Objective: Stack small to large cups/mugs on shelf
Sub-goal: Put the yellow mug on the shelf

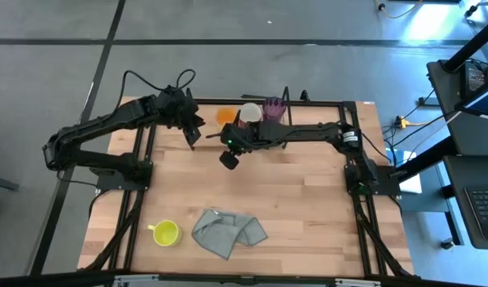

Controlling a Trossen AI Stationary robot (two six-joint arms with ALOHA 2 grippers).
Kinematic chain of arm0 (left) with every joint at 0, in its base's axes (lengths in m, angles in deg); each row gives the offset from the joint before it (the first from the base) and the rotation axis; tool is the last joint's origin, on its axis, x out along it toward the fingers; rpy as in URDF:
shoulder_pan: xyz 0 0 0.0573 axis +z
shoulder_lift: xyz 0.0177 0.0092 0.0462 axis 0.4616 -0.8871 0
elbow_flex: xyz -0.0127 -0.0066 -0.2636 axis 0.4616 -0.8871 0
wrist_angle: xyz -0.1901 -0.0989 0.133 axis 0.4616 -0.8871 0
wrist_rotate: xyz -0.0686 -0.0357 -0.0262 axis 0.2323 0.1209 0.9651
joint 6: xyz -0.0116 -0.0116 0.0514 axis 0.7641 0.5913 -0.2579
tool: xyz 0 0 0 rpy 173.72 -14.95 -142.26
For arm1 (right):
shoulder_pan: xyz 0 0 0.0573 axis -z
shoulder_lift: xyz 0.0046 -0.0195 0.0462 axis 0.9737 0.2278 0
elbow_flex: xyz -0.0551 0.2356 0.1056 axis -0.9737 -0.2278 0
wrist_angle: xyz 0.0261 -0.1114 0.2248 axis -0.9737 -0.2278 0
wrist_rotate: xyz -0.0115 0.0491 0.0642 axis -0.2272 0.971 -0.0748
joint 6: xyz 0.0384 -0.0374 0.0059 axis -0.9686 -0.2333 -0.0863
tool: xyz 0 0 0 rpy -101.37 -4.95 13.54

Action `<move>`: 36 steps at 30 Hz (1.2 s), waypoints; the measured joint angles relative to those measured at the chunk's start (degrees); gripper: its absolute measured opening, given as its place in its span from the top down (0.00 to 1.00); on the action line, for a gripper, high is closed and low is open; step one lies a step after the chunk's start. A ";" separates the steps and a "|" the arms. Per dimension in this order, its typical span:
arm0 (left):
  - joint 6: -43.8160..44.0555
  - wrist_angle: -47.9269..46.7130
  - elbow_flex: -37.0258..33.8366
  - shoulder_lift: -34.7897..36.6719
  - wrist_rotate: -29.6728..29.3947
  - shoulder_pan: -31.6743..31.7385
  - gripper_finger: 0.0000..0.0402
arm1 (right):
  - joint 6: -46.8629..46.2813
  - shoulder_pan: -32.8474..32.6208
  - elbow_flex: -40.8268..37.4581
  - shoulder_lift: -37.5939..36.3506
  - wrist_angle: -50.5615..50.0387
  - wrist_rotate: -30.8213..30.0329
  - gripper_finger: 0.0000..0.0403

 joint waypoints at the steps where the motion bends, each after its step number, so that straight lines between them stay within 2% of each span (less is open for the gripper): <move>1: -0.59 -0.06 0.00 -0.02 -0.76 -0.14 0.85 | 0.02 0.06 0.00 0.59 0.29 0.38 0.99; 9: -3.50 0.56 0.00 0.00 -1.57 -0.30 0.85 | 0.04 0.61 -0.02 2.48 0.71 0.68 0.99; 13: -3.85 2.10 0.00 0.00 -1.60 -0.28 0.85 | 0.14 1.04 0.02 2.50 0.68 -3.86 0.99; 22: -5.34 3.62 -0.02 0.00 -1.58 -0.28 0.85 | -0.10 2.43 0.39 2.50 0.98 -5.16 0.99; 36: -5.34 4.81 -5.25 -0.04 -1.58 -0.28 0.85 | -1.33 3.41 0.42 2.50 1.07 -6.41 0.99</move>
